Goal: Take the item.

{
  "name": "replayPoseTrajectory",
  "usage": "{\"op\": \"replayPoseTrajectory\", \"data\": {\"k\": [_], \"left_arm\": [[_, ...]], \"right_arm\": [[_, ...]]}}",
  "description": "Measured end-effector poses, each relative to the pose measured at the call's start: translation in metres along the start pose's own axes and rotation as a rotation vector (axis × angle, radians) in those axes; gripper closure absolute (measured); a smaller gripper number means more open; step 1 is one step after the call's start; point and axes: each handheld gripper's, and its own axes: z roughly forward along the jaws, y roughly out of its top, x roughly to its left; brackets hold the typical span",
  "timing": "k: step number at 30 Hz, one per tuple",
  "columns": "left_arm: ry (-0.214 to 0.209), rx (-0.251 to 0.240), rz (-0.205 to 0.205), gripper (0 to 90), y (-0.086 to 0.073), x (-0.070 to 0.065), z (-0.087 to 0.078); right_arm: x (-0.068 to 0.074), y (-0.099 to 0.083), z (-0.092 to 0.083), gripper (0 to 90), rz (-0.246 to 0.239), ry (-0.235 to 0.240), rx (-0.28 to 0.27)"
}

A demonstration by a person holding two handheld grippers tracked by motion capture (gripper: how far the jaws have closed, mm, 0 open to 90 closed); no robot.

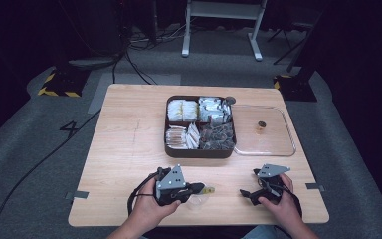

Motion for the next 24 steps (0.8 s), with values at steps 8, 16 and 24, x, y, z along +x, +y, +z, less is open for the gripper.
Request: {"op": "replayPoseTrajectory", "data": {"k": [8, 16, 24], "left_arm": [[0.009, 0.010, 0.007, 68.1, -0.009, 0.001, 0.003], [0.030, -0.015, -0.001, 57.3, -0.010, 0.002, -0.002], [0.066, -0.033, -0.003, 47.3, -0.006, 0.006, -0.010]], "right_arm": [[0.000, 0.000, 0.000, 1.1, 0.001, -0.001, 0.000], [0.000, 0.000, 0.000, 1.1, 0.003, -0.003, 0.000], [0.001, 0.000, 0.000, 1.1, 0.007, -0.006, 0.000]]}}
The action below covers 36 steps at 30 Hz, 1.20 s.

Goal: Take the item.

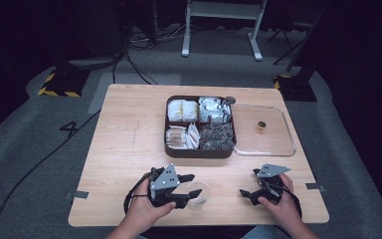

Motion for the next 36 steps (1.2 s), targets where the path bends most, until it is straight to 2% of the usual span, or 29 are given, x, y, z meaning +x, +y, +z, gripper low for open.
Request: {"op": "replayPoseTrajectory", "data": {"k": [1, 5, 9, 16, 20, 23, 28, 30, 36], "left_arm": [[0.009, 0.000, 0.004, 47.3, 0.001, 0.001, -0.002], [0.038, 0.031, 0.011, 35.2, 0.004, 0.005, -0.009], [0.077, 0.055, 0.009, 31.8, 0.003, 0.012, -0.022], [0.129, 0.074, 0.000, 30.4, -0.001, 0.017, -0.042], [0.178, 0.065, -0.016, 30.4, -0.005, 0.020, -0.055], [0.240, 0.076, -0.037, 30.3, -0.011, 0.027, -0.068], [0.275, 0.089, -0.070, 30.1, -0.019, 0.035, -0.078], [0.294, 0.119, -0.071, 29.8, -0.024, 0.039, -0.083], [0.315, 0.142, -0.083, 28.1, -0.032, 0.047, -0.089]], "right_arm": [[0.000, 0.000, 0.000, 1.1, 0.000, 0.000, 0.000], [0.000, 0.000, 0.000, 1.0, 0.001, -0.001, 0.000], [0.000, 0.000, 0.000, 1.0, 0.000, -0.001, 0.000], [0.000, 0.002, 0.002, 0.5, -0.003, 0.002, 0.002], [0.000, 0.005, 0.005, 0.4, -0.005, 0.004, 0.001], [0.000, 0.005, 0.005, 0.4, -0.005, 0.005, 0.002], [0.000, 0.005, 0.005, 0.4, -0.006, 0.005, 0.002], [0.000, 0.005, 0.005, 0.4, -0.006, 0.005, 0.002], [-0.001, 0.005, 0.006, 0.4, -0.009, 0.008, 0.001]]}}
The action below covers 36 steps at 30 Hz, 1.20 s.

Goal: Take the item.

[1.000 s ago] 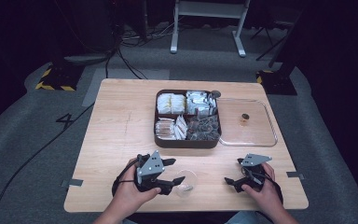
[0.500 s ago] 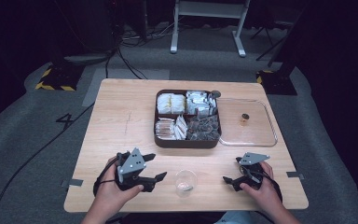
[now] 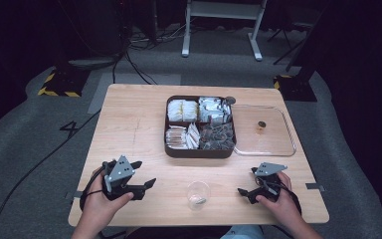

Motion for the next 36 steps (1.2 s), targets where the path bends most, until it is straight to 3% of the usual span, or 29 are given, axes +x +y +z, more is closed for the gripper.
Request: {"op": "replayPoseTrajectory", "data": {"k": [11, 20, 27, 36], "left_arm": [[0.077, 0.093, -0.055, 25.8, -0.024, 0.032, -0.001], [0.136, 0.142, -0.160, 26.0, -0.045, 0.055, 0.007], [0.209, 0.195, -0.230, 26.2, -0.060, 0.065, 0.017], [0.222, 0.242, -0.255, 26.1, -0.069, 0.069, 0.027]], "right_arm": [[0.000, 0.000, 0.000, 0.4, 0.001, -0.001, 0.001], [0.000, 0.000, 0.000, 0.4, 0.001, -0.002, 0.000], [0.000, 0.000, 0.000, 0.4, 0.001, -0.002, 0.000], [0.000, 0.000, 0.000, 0.4, 0.001, -0.001, 0.000]]}}
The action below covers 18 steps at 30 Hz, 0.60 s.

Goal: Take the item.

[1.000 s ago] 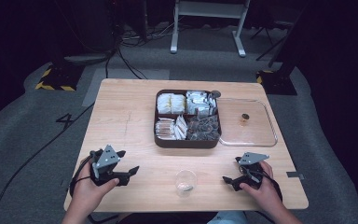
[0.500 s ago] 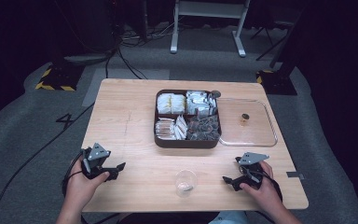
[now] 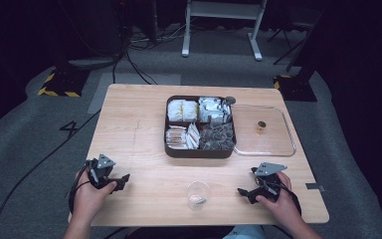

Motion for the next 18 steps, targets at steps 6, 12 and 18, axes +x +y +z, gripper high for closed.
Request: {"op": "replayPoseTrajectory", "data": {"k": [6, 12, 18], "left_arm": [[0.024, 0.041, 0.006, 25.8, -0.004, -0.001, 0.007], [0.027, 0.002, -0.015, 18.5, -0.009, 0.002, 0.013], [0.035, -0.061, -0.023, 10.4, -0.013, 0.003, 0.019]], "right_arm": [[0.000, 0.000, 0.000, 0.4, 0.000, 0.000, 0.000], [0.000, 0.000, 0.000, 0.4, 0.000, 0.000, 0.000], [0.000, 0.000, 0.000, 0.4, 0.000, 0.000, 0.000]]}}
